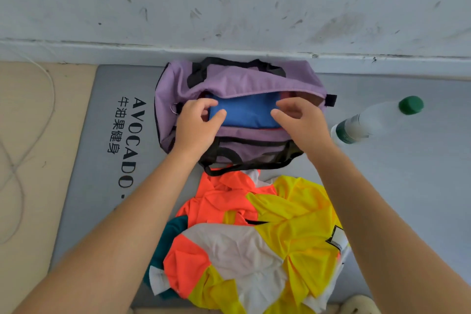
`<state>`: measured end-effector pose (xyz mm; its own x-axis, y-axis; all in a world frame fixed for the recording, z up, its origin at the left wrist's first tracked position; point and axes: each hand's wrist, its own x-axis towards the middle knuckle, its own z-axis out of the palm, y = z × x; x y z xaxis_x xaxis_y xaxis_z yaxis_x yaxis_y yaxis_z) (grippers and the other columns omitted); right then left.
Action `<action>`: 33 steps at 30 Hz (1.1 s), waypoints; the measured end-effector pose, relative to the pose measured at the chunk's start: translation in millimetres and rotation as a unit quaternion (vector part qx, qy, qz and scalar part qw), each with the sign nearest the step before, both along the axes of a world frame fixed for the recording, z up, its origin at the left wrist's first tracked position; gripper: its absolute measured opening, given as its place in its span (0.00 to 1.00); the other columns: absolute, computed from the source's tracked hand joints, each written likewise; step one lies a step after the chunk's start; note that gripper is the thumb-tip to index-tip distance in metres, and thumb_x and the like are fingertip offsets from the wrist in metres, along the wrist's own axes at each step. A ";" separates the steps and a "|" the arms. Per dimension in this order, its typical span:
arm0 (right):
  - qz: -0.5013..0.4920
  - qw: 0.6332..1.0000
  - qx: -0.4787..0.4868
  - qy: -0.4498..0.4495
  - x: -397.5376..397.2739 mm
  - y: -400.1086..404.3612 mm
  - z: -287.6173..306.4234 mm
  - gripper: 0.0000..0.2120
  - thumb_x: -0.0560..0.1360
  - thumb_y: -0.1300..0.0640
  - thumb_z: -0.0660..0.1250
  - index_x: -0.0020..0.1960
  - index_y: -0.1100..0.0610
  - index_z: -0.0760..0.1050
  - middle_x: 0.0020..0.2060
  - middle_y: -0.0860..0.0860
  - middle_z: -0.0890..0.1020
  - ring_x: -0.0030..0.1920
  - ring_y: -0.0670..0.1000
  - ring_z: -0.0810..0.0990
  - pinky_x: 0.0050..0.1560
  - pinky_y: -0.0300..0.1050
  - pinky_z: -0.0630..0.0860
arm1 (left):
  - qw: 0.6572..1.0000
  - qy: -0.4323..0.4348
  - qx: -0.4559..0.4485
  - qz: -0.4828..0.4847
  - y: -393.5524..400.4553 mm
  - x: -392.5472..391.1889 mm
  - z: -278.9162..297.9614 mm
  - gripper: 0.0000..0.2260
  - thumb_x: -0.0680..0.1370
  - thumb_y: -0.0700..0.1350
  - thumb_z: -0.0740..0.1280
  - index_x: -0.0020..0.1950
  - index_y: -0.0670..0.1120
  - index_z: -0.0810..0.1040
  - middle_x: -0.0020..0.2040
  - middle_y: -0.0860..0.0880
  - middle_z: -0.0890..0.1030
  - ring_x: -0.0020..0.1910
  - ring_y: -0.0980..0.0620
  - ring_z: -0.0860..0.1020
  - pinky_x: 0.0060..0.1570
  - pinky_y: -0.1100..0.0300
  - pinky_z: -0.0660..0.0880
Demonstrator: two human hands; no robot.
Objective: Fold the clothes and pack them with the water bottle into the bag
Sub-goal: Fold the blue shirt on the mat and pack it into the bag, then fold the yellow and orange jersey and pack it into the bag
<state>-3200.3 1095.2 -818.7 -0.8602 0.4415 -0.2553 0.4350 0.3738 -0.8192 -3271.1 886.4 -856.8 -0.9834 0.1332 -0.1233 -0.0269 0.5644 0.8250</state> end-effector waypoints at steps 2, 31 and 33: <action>-0.029 0.999 -0.026 0.038 32.1 -12.3 1.8 0.02 0.74 0.57 0.70 0.47 0.52 0.81 0.39 0.45 0.84 0.40 0.43 0.82 0.44 0.36 0.78 | 0.999 0.026 0.014 0.017 -2.2 36.3 7.4 0.07 0.73 0.52 0.68 0.44 0.49 0.81 0.42 0.53 0.80 0.41 0.56 0.78 0.47 0.59 0.75; 0.278 0.960 -0.019 0.000 214.1 -95.0 257.3 0.36 0.60 0.28 0.71 0.52 0.58 0.81 0.44 0.55 0.84 0.49 0.54 0.83 0.49 0.52 0.76 | 0.956 0.016 0.154 -0.249 -48.8 221.6 324.4 0.05 0.76 0.49 0.66 0.41 0.54 0.78 0.38 0.55 0.77 0.39 0.57 0.72 0.42 0.61 0.68; 0.273 0.961 0.039 -0.019 230.4 -96.2 286.6 0.38 0.58 0.25 0.69 0.53 0.55 0.81 0.46 0.54 0.85 0.49 0.52 0.83 0.49 0.51 0.79 | 0.957 0.053 0.190 -0.213 -61.0 232.6 355.1 0.04 0.77 0.45 0.68 0.42 0.51 0.79 0.39 0.49 0.76 0.40 0.55 0.71 0.41 0.60 0.67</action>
